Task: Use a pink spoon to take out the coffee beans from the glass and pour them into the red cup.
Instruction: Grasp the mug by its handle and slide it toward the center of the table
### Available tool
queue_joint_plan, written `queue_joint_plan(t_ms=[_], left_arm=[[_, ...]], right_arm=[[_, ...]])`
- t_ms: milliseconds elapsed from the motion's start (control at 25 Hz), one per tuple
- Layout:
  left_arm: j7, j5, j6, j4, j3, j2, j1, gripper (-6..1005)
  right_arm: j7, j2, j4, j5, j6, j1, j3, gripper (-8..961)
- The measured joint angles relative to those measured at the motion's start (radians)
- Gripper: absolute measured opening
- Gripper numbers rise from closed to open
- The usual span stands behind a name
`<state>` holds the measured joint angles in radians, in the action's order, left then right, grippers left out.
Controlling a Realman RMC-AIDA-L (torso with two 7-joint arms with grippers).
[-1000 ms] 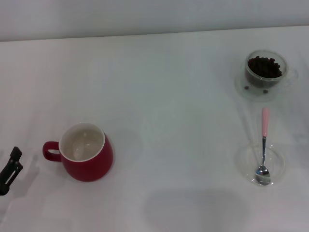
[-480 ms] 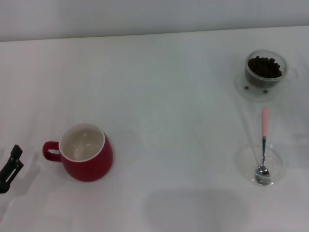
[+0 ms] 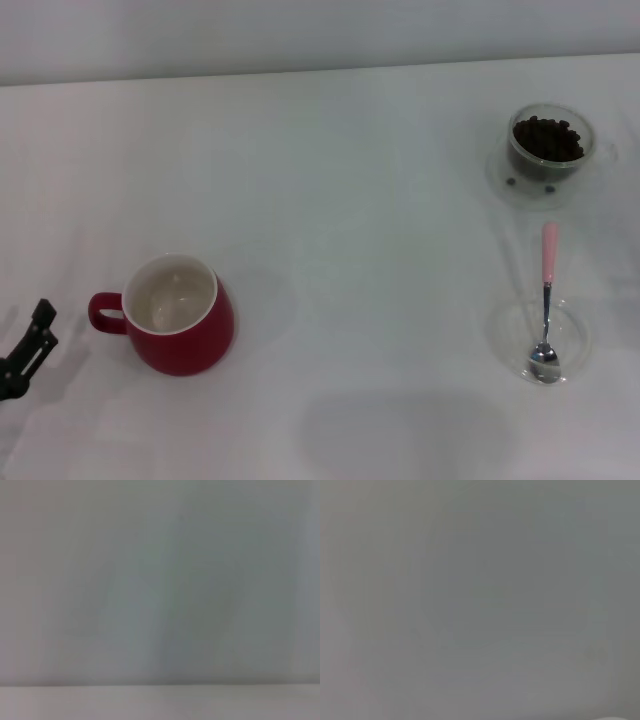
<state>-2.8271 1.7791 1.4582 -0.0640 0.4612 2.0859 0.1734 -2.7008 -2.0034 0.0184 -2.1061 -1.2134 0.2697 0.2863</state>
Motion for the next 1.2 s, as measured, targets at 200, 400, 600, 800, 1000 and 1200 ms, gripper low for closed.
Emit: queue_joint_plan(t_ms=[200, 400, 600, 800, 1000, 1200], left_arm=[[0.000, -0.045, -0.018, -0.003, 0.002, 0.000, 0.006, 890], [0.000, -0.091, -0.034, -0.004, 0.002, 0.003, 0.008, 888], [0.000, -0.096, -0.070, -0.008, 0.002, 0.003, 0.016, 888], [0.000, -0.110, -0.124, -0.018, 0.002, 0.003, 0.050, 889], [0.000, -0.132, -0.161, -0.019, 0.002, 0.003, 0.086, 889], [0.000, -0.135, -0.174, -0.019, 0.002, 0.003, 0.108, 888]], right_arm=[[0.002, 0.000, 0.005, 0.000, 0.000, -0.005, -0.001, 858], [0.004, 0.000, 0.007, 0.000, 0.000, -0.002, -0.001, 857], [0.001, 0.000, 0.008, 0.000, 0.004, 0.003, 0.004, 857], [0.000, 0.000, 0.008, 0.000, 0.009, 0.005, 0.007, 856], [0.002, 0.000, 0.008, 0.000, 0.009, 0.004, 0.006, 856], [0.002, 0.000, 0.008, 0.000, 0.009, 0.001, 0.001, 855]])
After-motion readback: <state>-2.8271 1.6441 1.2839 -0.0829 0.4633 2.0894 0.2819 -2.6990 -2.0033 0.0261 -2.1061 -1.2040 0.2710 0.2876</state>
